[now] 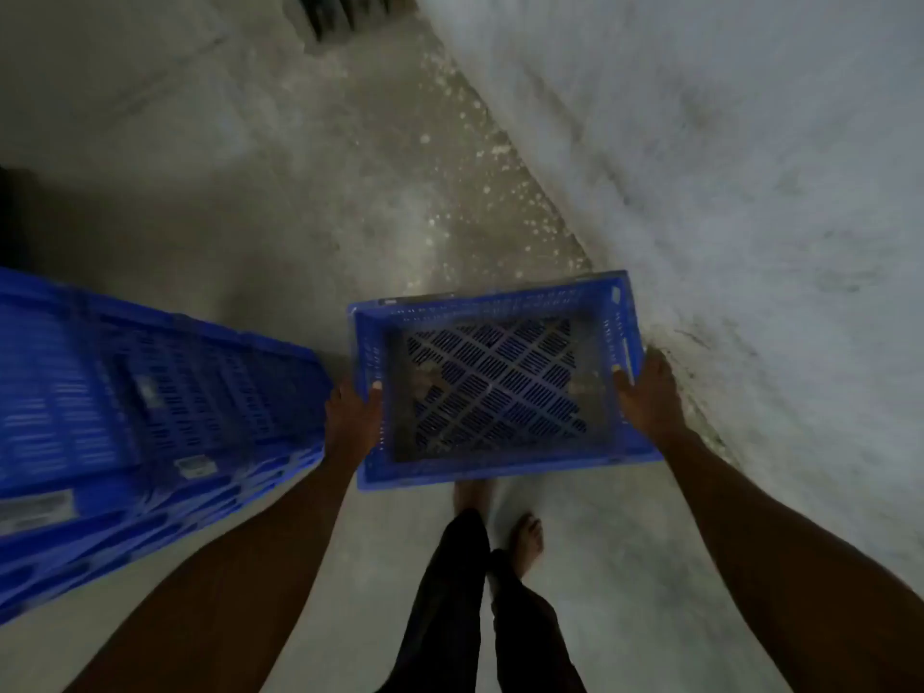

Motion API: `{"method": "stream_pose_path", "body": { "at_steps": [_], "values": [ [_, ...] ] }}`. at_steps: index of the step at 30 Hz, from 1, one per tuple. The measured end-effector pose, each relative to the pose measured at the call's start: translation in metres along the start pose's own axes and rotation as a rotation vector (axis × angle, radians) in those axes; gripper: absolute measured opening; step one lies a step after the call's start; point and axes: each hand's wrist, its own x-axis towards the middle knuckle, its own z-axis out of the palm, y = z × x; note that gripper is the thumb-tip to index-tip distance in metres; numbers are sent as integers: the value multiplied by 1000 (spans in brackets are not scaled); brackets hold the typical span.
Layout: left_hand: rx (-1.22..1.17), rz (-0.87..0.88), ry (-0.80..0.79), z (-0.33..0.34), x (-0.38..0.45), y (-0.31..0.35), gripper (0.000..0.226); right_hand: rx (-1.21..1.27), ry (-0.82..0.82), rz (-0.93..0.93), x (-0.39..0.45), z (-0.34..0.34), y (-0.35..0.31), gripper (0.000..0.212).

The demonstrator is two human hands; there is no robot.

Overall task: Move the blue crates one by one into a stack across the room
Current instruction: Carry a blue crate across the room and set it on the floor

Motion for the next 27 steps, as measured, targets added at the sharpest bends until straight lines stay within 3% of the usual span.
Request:
{"method": "stream_pose_path", "body": {
  "at_steps": [3,7,10,12,15,18,20,27],
  "values": [
    [-139,-119,9,16,30,1,92,121,-4,128,31,13,6,84],
    [-354,-184,108,22,43,11,51,184,32,227,61,23,17,73],
    [-553,-223,1,19,56,3,60,350,-26,318,79,25,23,83],
    [-652,-230,-91,17,62,-3,60,517,-90,352,83,21,22,72],
    [-675,-219,-112,16,64,-7,64,676,-174,380,82,12,15,61],
    [-671,-224,-125,15,63,-10,67,723,-280,361,81,5,18,88],
    [-655,-227,-114,11,59,-8,67,706,-287,351,79,1,19,93],
    [-722,-212,-150,-39,20,21,62,881,-302,347,29,-53,4,70]
  ]
}}
